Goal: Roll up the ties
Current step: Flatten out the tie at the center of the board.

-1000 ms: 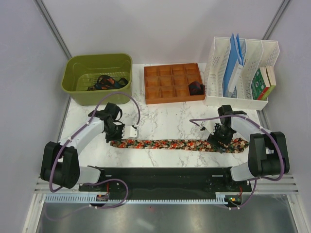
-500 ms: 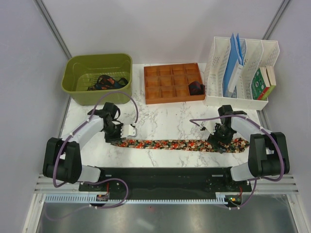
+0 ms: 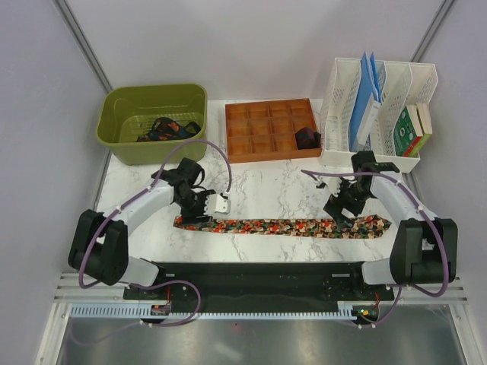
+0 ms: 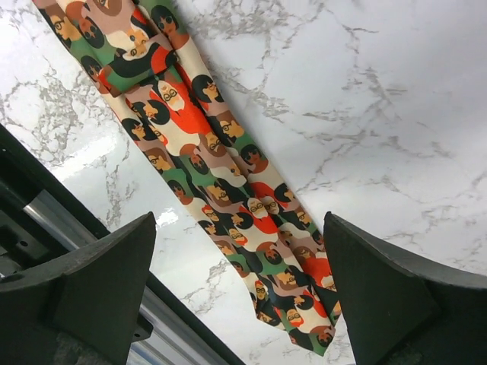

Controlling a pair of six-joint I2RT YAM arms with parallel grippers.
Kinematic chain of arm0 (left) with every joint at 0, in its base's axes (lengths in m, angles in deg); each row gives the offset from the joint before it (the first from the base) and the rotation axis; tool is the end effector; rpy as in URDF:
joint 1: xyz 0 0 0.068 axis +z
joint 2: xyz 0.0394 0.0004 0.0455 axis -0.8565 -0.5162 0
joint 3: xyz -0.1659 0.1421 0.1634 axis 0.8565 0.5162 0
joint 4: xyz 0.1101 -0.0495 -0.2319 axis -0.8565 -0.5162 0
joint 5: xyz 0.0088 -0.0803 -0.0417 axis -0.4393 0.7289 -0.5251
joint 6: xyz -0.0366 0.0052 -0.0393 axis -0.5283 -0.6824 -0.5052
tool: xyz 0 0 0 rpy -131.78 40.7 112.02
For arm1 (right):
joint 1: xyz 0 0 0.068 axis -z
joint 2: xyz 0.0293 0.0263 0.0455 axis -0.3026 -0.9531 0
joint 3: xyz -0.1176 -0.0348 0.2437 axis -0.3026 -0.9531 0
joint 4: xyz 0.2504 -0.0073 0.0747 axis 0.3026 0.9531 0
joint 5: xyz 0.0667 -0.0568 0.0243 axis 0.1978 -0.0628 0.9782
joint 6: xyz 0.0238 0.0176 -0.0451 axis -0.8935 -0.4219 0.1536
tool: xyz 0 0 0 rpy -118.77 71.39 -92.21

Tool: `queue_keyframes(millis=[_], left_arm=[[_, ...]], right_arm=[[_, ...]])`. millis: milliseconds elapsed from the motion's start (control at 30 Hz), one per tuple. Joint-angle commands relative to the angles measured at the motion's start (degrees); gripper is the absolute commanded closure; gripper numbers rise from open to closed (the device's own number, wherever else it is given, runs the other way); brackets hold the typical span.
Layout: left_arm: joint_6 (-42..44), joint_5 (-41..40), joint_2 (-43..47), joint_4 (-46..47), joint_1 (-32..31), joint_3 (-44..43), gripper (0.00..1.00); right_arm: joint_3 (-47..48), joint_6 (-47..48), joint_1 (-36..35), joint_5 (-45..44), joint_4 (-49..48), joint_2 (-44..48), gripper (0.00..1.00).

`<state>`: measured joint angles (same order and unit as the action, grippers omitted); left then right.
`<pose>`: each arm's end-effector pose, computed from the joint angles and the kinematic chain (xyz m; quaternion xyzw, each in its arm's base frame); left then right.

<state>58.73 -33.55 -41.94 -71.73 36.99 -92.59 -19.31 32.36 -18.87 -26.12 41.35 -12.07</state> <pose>0.2153 -0.0998 0.1977 0.7180 0.6679 -0.1207 0.1539 0.2259 0.0149 0.2037 -0.4865 0.8611 0.1027 0.1059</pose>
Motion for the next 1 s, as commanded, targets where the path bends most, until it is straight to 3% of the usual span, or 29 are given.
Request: queue_keyframes(millis=[0,133,367,700,833,967], left_arm=[[-4.8,1.6,-3.1,6.5,-2.5,0.1,0.36],[-4.6,1.8,-4.6,7.1,-3.8,0.3,0.37],[-4.4,1.4,-5.2,6.6,-5.6,1.0,0.53],[-3.9,-0.2,-4.2,8.7,-6.4,4.8,0.54],[-5.0,-1.3,-5.1,10.2,-6.5,4.6,0.71],[-6.1,-2.9,-5.2,11.0,-6.4,4.9,0.82]], right_arm=[[3.8,1.8,4.2,5.6,5.2,0.3,0.02],[3.8,2.7,7.7,5.7,6.3,-0.7,0.02],[5.9,6.1,15.7,5.1,9.4,-4.7,0.03],[13.8,10.2,31.9,9.8,18.6,-14.9,0.07],[14.5,9.6,34.6,10.2,19.1,-16.1,0.09],[15.8,8.5,38.2,10.7,19.3,-17.5,0.1]])
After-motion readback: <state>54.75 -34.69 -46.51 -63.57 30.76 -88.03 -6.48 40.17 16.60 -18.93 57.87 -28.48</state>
